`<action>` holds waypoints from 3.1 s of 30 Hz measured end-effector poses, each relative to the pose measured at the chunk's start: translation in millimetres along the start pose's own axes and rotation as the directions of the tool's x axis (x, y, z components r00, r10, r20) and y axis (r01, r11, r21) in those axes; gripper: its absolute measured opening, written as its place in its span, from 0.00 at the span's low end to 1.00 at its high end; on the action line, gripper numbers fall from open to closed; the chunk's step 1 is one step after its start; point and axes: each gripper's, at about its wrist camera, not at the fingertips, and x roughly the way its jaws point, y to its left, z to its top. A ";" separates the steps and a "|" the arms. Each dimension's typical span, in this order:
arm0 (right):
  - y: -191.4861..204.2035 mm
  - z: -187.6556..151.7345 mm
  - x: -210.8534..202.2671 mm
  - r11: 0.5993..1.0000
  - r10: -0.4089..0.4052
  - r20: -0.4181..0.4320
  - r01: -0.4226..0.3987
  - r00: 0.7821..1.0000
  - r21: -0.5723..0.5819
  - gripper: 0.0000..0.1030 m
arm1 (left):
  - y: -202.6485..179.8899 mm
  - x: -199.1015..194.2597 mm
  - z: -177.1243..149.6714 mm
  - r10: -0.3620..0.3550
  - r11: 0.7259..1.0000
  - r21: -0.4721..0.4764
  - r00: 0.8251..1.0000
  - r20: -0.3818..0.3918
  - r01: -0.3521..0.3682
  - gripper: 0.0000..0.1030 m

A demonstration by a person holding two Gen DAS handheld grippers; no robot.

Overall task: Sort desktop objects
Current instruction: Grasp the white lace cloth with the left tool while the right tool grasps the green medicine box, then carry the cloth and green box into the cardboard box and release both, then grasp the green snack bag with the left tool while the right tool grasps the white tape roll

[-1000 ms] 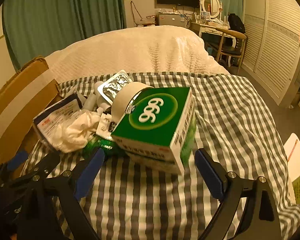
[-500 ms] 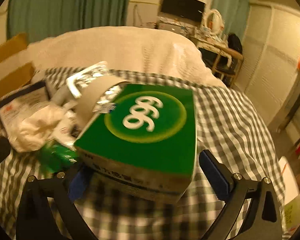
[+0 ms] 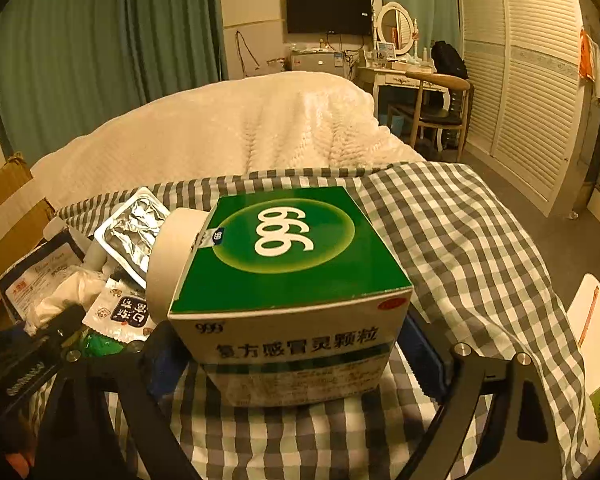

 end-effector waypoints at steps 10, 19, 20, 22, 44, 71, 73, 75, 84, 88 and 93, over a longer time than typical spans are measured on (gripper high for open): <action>-11.0 11.3 -27.9 0.999 0.033 0.077 -0.035 0.996 0.026 0.75 | 4.3 -29.3 0.4 -0.043 0.999 -0.015 0.999 0.001 0.043 0.18; -19.6 19.4 -60.4 0.999 0.042 0.147 -0.042 0.988 -0.003 0.75 | 5.0 -83.6 5.9 -0.063 0.998 0.028 0.997 0.046 0.061 0.18; -17.7 18.6 -66.5 0.999 0.044 0.150 -0.043 0.988 -0.012 0.75 | 7.5 -91.9 8.0 -0.064 0.998 0.030 0.996 0.066 0.062 0.18; -8.7 15.3 -84.4 0.999 0.042 0.145 -0.037 0.988 -0.034 0.75 | 10.0 -112.8 12.9 -0.080 0.997 0.029 0.989 0.125 0.077 0.18; 240.6 109.4 -218.2 0.865 0.476 0.050 -0.458 0.878 -0.204 0.75 | 212.2 -248.5 105.4 0.113 0.970 -0.243 0.929 0.353 -0.025 0.18; 278.9 106.7 -161.8 0.911 0.353 0.057 -0.329 0.934 -0.250 0.87 | 214.5 -194.9 86.2 0.117 0.978 -0.198 0.959 0.259 -0.066 0.83; 244.6 106.6 -180.8 0.925 0.324 0.089 -0.295 0.942 -0.239 0.87 | 189.4 -209.8 85.8 0.092 0.986 -0.158 0.959 0.269 -0.050 0.86; 216.6 105.9 -194.1 0.940 0.286 0.109 -0.257 0.952 -0.226 0.87 | 158.3 -220.6 81.1 0.052 0.993 -0.120 0.961 0.272 -0.020 0.94; 97.7 65.6 -213.5 0.982 0.136 0.096 -0.121 0.986 -0.146 0.88 | 53.3 -180.8 29.9 -0.123 0.986 -0.093 0.982 0.145 0.137 0.94; 59.7 41.0 -191.5 0.988 0.098 0.067 -0.089 0.993 -0.125 0.88 | 21.7 -146.4 9.0 -0.131 0.990 -0.031 0.987 0.088 0.134 0.94; 26.8 9.5 -141.7 0.993 0.093 0.003 -0.093 0.996 -0.072 0.88 | -2.8 -99.4 -11.5 -0.133 0.990 0.047 0.991 0.013 0.132 0.94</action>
